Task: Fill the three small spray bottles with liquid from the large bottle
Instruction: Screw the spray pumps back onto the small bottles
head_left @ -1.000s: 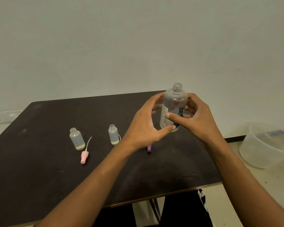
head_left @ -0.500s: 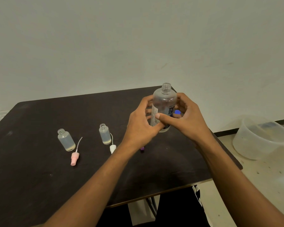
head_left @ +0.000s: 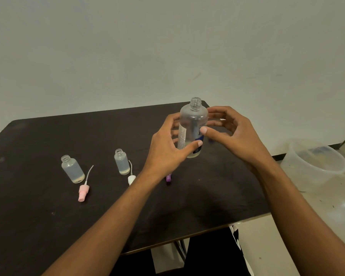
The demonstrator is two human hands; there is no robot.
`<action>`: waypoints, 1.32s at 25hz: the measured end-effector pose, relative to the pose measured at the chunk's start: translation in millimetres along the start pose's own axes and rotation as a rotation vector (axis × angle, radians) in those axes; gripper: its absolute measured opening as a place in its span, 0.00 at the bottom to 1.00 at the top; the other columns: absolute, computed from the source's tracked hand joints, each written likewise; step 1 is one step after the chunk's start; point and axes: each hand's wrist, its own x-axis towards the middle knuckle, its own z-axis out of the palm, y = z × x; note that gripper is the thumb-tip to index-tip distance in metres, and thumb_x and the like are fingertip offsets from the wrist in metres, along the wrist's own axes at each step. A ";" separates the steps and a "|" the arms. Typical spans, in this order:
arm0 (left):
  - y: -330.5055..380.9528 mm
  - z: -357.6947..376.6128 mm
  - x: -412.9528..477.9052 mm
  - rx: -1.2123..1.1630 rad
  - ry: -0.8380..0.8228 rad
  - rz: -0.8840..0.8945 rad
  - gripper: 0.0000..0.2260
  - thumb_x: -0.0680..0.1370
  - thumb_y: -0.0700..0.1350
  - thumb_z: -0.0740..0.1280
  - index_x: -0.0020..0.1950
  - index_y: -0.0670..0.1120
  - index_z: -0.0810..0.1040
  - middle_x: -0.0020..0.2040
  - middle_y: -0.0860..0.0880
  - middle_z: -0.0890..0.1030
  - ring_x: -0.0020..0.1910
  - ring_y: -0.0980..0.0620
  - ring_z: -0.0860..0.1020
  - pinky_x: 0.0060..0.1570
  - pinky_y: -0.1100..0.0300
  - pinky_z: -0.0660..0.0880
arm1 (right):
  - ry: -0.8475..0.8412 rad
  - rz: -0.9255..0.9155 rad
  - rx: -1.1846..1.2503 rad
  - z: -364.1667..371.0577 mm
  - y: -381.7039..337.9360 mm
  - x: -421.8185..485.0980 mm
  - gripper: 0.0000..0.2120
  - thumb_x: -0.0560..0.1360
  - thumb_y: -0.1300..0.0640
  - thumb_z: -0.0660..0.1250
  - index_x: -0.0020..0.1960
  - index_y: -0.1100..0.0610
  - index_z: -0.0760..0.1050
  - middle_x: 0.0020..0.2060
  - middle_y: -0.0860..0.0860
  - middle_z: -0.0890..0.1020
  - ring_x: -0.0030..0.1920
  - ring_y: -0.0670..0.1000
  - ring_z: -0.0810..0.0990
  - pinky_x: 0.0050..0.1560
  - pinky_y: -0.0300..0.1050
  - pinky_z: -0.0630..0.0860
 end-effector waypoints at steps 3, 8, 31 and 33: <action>-3.0 5.7 5.5 0.004 -0.002 -0.019 0.34 0.71 0.51 0.81 0.73 0.54 0.70 0.68 0.56 0.79 0.64 0.58 0.79 0.62 0.60 0.80 | 0.024 0.010 -0.010 -11.3 6.8 3.9 0.23 0.75 0.52 0.79 0.68 0.50 0.78 0.60 0.47 0.84 0.59 0.44 0.85 0.52 0.35 0.82; -2.0 25.2 28.8 0.013 -0.020 -0.024 0.35 0.71 0.52 0.81 0.74 0.53 0.70 0.69 0.54 0.79 0.65 0.56 0.78 0.64 0.55 0.80 | 0.004 0.000 -0.019 -22.2 17.2 17.8 0.22 0.75 0.54 0.79 0.67 0.50 0.78 0.59 0.45 0.85 0.58 0.43 0.85 0.53 0.34 0.81; -86.9 123.9 178.9 0.156 0.049 -0.277 0.30 0.72 0.46 0.81 0.69 0.49 0.69 0.67 0.47 0.78 0.67 0.45 0.77 0.66 0.50 0.77 | -0.059 0.118 0.019 -35.9 160.3 155.0 0.24 0.74 0.58 0.79 0.68 0.55 0.79 0.58 0.50 0.85 0.56 0.46 0.87 0.60 0.46 0.84; -90.4 125.7 180.1 0.149 0.054 -0.291 0.29 0.72 0.46 0.81 0.68 0.49 0.69 0.66 0.47 0.79 0.66 0.46 0.77 0.64 0.52 0.76 | -0.047 0.120 0.016 -32.9 164.7 155.4 0.24 0.74 0.59 0.79 0.68 0.57 0.79 0.57 0.50 0.85 0.56 0.46 0.87 0.61 0.45 0.83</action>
